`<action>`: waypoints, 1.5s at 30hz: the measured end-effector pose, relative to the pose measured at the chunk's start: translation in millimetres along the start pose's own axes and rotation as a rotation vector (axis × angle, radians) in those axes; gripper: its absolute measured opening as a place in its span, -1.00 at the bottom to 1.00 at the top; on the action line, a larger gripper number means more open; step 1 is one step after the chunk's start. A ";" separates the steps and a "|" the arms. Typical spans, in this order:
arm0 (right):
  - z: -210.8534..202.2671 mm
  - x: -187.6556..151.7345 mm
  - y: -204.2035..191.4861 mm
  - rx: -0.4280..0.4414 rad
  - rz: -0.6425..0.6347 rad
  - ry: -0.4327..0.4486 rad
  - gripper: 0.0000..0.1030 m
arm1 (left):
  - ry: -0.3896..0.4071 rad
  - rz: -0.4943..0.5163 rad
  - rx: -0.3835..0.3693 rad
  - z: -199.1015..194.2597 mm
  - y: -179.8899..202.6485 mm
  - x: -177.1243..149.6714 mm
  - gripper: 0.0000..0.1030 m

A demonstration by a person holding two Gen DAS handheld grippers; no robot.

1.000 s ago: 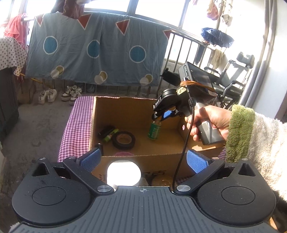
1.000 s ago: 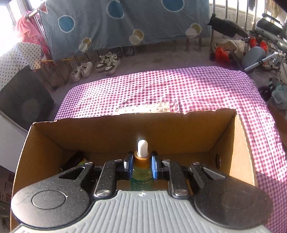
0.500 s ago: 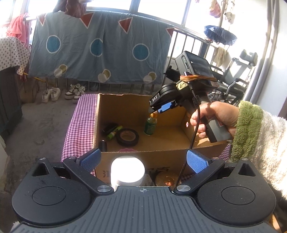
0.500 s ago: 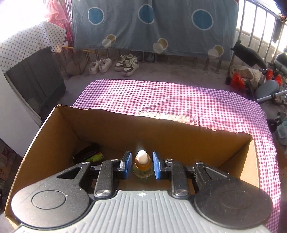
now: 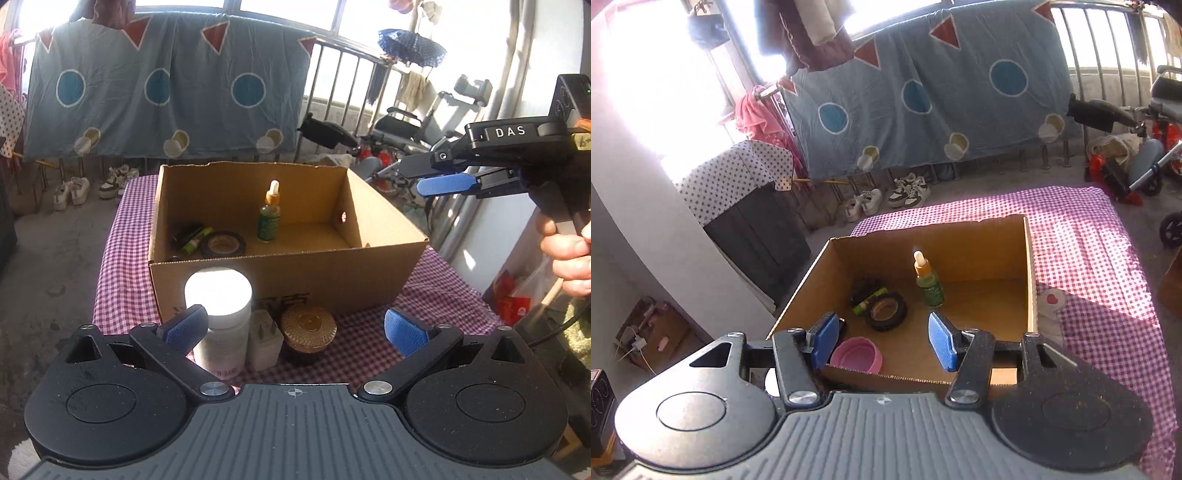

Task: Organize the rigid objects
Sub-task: 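Move the right tool down to the gold-lidded brown jar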

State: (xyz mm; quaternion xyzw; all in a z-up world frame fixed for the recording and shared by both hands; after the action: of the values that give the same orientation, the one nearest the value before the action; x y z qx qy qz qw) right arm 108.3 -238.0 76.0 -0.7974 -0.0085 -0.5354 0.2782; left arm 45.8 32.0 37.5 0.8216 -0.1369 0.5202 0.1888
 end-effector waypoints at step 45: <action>43.7 -112.1 113.4 0.013 0.334 -0.157 -0.03 | -0.195 0.191 -0.229 109.6 98.1 -62.1 0.96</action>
State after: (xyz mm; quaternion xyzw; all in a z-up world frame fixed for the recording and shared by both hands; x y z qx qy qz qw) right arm 133.0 -282.2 -81.4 -0.8252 0.0989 -0.4181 0.3667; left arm 66.3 -103.3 -44.9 0.8245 -0.2904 0.4346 0.2167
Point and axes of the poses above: each gripper's, at about its wrist camera, not at the fingertips, and z roughly the way its jaws point, y to its right, x to its top, the point moved 2 cm from there along z, roughly the way its jaws point, and after that the axes turned 13 degrees about y, right-handed, at the moved point
